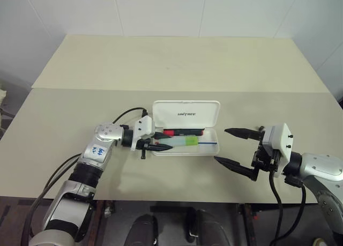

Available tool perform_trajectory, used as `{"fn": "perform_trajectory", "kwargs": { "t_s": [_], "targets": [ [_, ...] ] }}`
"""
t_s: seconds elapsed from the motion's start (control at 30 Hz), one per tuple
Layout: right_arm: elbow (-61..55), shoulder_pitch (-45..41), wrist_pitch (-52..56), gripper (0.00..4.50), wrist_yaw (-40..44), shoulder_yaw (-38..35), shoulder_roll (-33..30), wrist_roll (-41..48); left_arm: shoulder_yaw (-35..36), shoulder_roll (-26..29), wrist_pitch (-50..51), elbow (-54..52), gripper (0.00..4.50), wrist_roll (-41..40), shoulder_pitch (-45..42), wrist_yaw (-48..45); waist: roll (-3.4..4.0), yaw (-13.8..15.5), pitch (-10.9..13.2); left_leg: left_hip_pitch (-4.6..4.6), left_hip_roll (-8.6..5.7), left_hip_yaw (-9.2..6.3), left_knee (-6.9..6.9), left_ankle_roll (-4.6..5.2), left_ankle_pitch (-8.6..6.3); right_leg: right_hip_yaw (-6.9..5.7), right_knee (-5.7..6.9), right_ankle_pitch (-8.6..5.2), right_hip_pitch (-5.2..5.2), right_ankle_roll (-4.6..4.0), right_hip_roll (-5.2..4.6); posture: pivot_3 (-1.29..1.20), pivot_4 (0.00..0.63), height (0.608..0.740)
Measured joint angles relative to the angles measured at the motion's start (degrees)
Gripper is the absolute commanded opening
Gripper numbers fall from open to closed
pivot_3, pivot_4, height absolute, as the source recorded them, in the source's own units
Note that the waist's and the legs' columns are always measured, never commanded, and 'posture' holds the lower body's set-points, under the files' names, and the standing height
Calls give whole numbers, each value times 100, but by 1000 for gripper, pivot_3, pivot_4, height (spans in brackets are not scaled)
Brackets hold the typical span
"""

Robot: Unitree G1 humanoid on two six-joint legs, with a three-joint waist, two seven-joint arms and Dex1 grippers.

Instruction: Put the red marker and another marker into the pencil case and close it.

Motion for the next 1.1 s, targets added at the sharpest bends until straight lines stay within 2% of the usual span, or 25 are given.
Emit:
{"fn": "perform_trajectory", "kwargs": {
  "t_s": [0.63, 0.97, 1.1],
  "targets": [
    [-143, 48, 19, 4500, -195, 2, 17, 50, -47, 106, 153, -73, 1034, 45, -45, -368, 0, -8, 0, 1, -1, 1, 2, 2, 1, 1, 4, 0, 0, 1, 0, 0, 150, 740],
    [-115, 49, -107, 4500, -194, 56, 121, -12, -35, 116, 323, -302, 4358, 109, -52, -373, 0, -4, 0, 0, -3, 1, 1, 4, 0, 1, 2, 0, 0, 1, 0, 0, 150, 740],
    [-104, 15, -107, 4500, -194, 62, 127, -12, -36, 50, 571, -488, 4462, 20, -52, -409, -1, -4, 0, 0, -3, 0, 4, 5, 0, 1, 4, 1, 1, 2, 0, 0, 150, 740]
  ]
}}
